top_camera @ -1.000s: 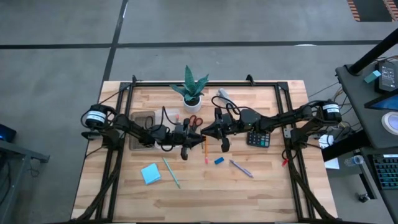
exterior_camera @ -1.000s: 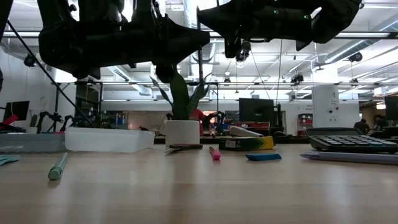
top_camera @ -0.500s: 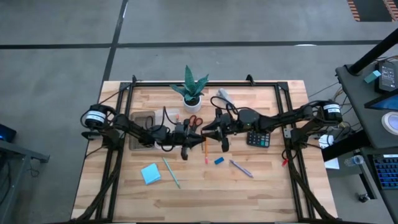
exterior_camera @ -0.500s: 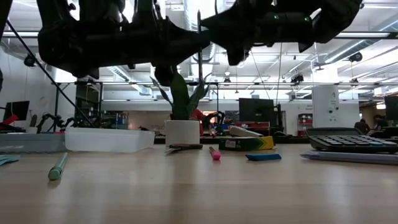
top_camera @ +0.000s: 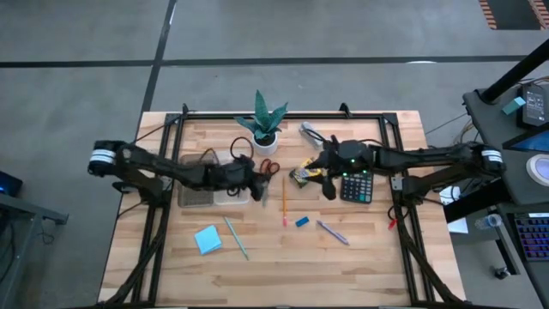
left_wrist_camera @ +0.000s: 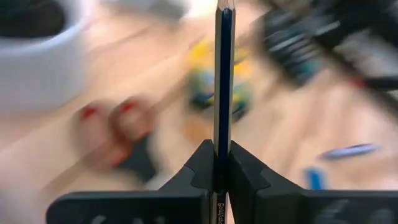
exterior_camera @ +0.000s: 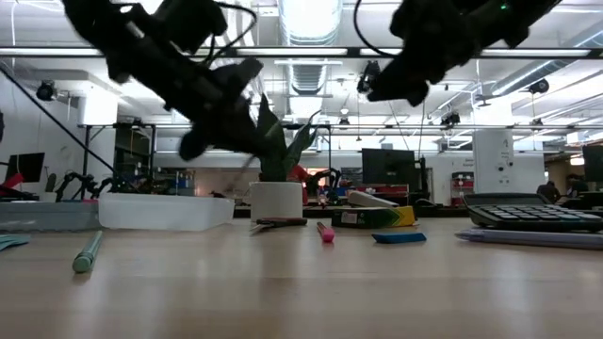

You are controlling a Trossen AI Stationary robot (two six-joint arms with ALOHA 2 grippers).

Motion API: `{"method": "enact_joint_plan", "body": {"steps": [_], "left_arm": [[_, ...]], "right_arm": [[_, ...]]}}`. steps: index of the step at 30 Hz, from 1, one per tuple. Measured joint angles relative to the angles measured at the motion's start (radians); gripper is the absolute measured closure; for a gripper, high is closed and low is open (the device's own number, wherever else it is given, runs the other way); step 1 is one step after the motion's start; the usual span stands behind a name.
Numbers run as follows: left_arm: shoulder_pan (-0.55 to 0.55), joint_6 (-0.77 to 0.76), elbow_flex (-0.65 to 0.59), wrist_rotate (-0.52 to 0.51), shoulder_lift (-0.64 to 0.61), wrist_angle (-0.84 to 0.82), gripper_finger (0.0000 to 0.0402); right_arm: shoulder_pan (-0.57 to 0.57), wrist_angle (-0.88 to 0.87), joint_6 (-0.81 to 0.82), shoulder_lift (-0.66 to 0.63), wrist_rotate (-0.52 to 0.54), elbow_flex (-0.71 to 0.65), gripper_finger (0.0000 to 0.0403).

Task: Pack school essentials
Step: Put the black pencil into the white and black box

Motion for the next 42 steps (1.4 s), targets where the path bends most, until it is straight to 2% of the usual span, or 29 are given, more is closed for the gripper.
{"method": "enact_joint_plan", "body": {"steps": [6, 8, 10, 18, 25, 38, 42], "left_arm": [[0.016, -0.302, 0.165, -0.007, -0.114, -0.724, 0.0397], [0.016, -0.388, 0.207, 0.005, -0.132, -0.910, 0.0396], [0.016, -0.451, 0.234, 0.024, -0.141, -1.014, 0.0396], [0.040, -0.582, 0.223, 0.189, -0.119, -1.056, 0.0395], [0.109, -0.581, 0.218, 0.196, -0.090, -1.054, 0.0394], [0.313, -0.556, 0.215, 0.209, -0.049, -1.030, 0.0393], [0.345, -0.556, 0.214, 0.226, -0.023, -1.028, 0.0393]], "right_arm": [[0.000, -0.109, -0.060, -0.099, 0.007, -0.049, 0.0242], [0.000, -0.110, -0.096, -0.122, 0.012, -0.076, 0.0243], [-0.002, -0.113, -0.128, -0.142, 0.027, -0.099, 0.0243], [-0.052, -0.107, -0.173, -0.161, 0.066, -0.137, 0.0243], [-0.088, -0.105, -0.162, -0.160, 0.067, -0.139, 0.0243], [-0.090, -0.103, -0.149, -0.160, 0.067, -0.139, 0.0243], [-0.090, -0.104, -0.152, -0.159, 0.066, -0.139, 0.0243]]}}
